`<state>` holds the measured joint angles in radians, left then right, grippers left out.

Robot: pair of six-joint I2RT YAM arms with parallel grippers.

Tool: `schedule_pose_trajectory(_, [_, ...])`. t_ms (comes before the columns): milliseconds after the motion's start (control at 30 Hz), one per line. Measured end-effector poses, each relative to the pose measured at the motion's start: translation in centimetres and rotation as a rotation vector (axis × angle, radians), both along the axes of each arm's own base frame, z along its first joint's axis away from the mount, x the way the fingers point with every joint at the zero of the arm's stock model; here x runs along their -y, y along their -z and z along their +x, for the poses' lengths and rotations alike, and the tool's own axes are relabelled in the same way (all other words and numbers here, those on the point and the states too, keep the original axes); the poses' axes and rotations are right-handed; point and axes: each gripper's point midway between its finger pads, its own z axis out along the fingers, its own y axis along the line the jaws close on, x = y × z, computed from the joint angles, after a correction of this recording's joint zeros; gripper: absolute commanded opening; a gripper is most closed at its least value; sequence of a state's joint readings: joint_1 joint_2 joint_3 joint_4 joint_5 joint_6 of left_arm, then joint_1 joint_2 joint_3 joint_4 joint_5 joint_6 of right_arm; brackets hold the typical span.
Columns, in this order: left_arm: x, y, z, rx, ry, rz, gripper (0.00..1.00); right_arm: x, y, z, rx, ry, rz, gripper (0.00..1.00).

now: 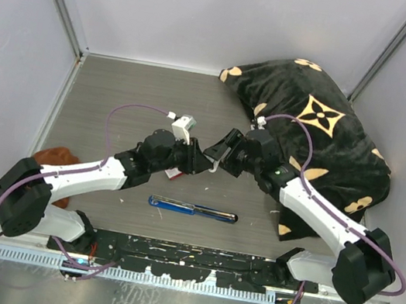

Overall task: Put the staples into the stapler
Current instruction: Open the stapler at the center of the board.

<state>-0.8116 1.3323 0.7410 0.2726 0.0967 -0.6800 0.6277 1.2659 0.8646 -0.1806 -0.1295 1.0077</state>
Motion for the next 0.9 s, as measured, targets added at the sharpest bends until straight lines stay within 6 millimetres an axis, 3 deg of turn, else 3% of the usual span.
schedule_pose_trajectory(200, [-0.2, 0.3, -1.4, 0.053, 0.103, 0.057, 0.00, 1.4, -2.4, -0.7, 0.120, -0.049, -0.040, 0.81])
schedule_pose_trajectory(433, [-1.8, -0.8, -5.4, 0.143, 0.331, 0.173, 0.00, 3.7, -3.9, -1.2, 0.228, -0.271, -0.131, 0.79])
schedule_pose_trajectory(533, [-2.1, -1.4, -6.8, 0.154, 0.437, 0.220, 0.00, 3.3, -4.4, -3.9, 0.293, -0.454, -0.127, 0.80])
schedule_pose_trajectory(700, [-2.4, -2.5, -9.9, 0.130, 0.616, 0.229, 0.00, 1.8, -7.1, -9.5, 0.469, -0.731, -0.001, 0.78])
schedule_pose_trajectory(900, [-2.8, -3.6, -12.8, 0.076, 0.749, 0.190, 0.00, 0.2, -7.0, -12.5, 0.532, -0.915, 0.074, 0.76])
